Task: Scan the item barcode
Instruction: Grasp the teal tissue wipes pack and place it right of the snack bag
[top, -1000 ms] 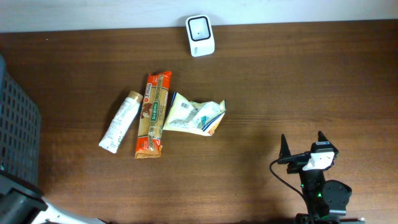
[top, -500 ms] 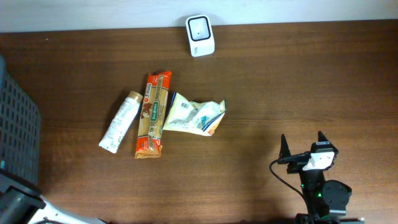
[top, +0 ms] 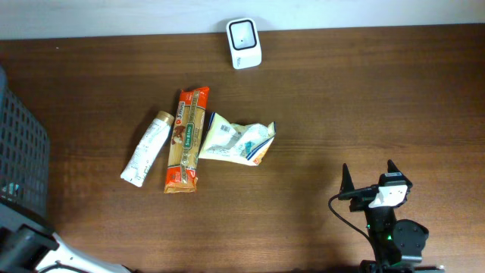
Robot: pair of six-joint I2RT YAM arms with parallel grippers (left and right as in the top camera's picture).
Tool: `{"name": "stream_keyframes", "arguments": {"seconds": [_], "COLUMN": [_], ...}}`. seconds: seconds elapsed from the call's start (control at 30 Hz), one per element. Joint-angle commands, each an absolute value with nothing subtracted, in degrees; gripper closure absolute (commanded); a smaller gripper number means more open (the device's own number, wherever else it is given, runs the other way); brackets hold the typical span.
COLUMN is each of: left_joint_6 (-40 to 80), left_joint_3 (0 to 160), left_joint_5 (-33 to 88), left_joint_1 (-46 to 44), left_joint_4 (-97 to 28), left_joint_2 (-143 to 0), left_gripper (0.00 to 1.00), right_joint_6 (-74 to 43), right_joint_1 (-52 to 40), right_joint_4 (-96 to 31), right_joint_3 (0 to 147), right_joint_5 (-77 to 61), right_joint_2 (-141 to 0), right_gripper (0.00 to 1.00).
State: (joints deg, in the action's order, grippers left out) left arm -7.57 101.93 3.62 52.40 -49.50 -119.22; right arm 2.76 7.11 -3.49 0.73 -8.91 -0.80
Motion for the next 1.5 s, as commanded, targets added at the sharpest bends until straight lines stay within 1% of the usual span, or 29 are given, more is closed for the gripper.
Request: {"name": "stream_keyframes", "arguments": {"seconds": [0.0,0.03,0.07,0.1,0.13,0.17,0.2,0.3,0.4,0.5,0.53,0.57,0.6,0.63,0.67,0.8,0.93,1.2,1.27,1.33,1.4,1.43,1.47], "left_joint_6": [-9.74,-8.32,-0.95,4.69,7.4,10.04,15.97,25.23,26.33,26.3,26.28,26.26,25.98,25.89,25.89,25.87,24.16,22.65,22.61,22.61,22.17,22.2,22.17], "left_joint_3": [102.02,101.08,100.01,98.65,97.6,96.29,94.02,90.5,87.37,82.76,81.43,81.08,81.03,81.03,81.08,82.3,84.82,91.22,91.24,91.24,91.22,91.05,90.96], "left_joint_5": [6.2,5.48,0.4,-3.44,-4.62,-4.89,-4.99,-4.99,-5.02,-4.97,-5.02,-5.02,-5.04,-5.02,-4.99,-1.58,3.77,14.68,17.85,17.85,17.82,17.8,17.78], "left_joint_1": [50.78,50.83,51.07,51.62,52.29,53.25,55.2,58.26,59.44,59.37,59.37,59.4,59.4,59.4,59.4,59.37,59.37,58.28,54.41,49.25,40.66,34.3,30.15], "left_joint_4": [-50.04,-50.3,-51.09,-51.62,-51.79,-51.77,-51.4,-49.63,-46.26,-40.32,-38.74,-38.2,-38.15,-37.98,-37.91,-38.17,-38.13,-36.93,-36.93,-38.63,-40.82,-42.63,-43.59], "left_joint_2": [-117.4,-117.4,-117.4,-117.4,-117.4,-117.4,-117.4,-117.4,-117.4,-117.4,-117.4,-117.4,-117.4,-117.4,-117.4,-116.33,-110.52,-89.95,-82.87,-80.36,-79.92,-80.38,-80.95], "left_gripper": [0.86,0.34,0.01,0.01,0.01,0.01,0.01,0.01,0.01,0.01,0.06,0.23,0.48,0.6,0.65,0.62,0.63,0.62,0.62,0.61,0.6,0.59,0.58], "right_joint_6": [2.55,2.57,2.57,2.57,2.57,2.57,2.57,2.57,2.55,2.57,2.55,2.57,2.55,2.55,2.57,2.57,2.55,2.57,2.57,2.57,2.57,2.57,2.57], "right_joint_1": [7.53,7.53,7.53,7.53,7.53,7.53,7.53,7.53,7.53,7.53,7.53,7.53,7.53,7.53,7.53,7.53,7.53,7.53,7.53,7.53,7.53,7.53,7.53], "right_joint_4": [-3.68,-3.68,-3.68,-3.68,-3.68,-3.68,-3.68,-3.68,-3.68,-3.68,-3.68,-3.68,-3.68,-3.68,-3.68,-3.68,-3.68,-3.68,-3.68,-3.68,-3.68,-3.68,-3.68], "right_joint_3": [0.32,0.32,0.32,0.32,0.32,0.32,0.32,0.32,0.32,0.32,0.32,0.32,0.32,0.32,0.32,0.32,0.32,0.32,0.32,0.32,0.32,0.32,0.32], "right_joint_5": [-8.38,-8.38,-8.38,-8.38,-8.38,-8.38,-8.4,-8.38,-8.38,-8.38,-8.38,-8.38,-8.38,-8.38,-8.4,-8.4,-8.38,-8.38,-8.38,-8.38,-8.38,-8.38,-8.38], "right_joint_2": [-0.51,-0.51,-0.51,-0.51,-0.51,-0.51,-0.51,-0.51,-0.51,-0.51,-0.51,-0.51,-0.51,-0.51,-0.51,-0.51,-0.51,-0.51,-0.51,-0.51,-0.51,-0.51,-0.51], "right_gripper": [0.01,0.01,0.01,0.01,0.01,0.01,0.01,0.01,0.01,0.01,0.01,0.02,0.02,0.01,0.02,0.01,0.01,0.01,0.01,0.01,0.02,0.01,0.01]}}
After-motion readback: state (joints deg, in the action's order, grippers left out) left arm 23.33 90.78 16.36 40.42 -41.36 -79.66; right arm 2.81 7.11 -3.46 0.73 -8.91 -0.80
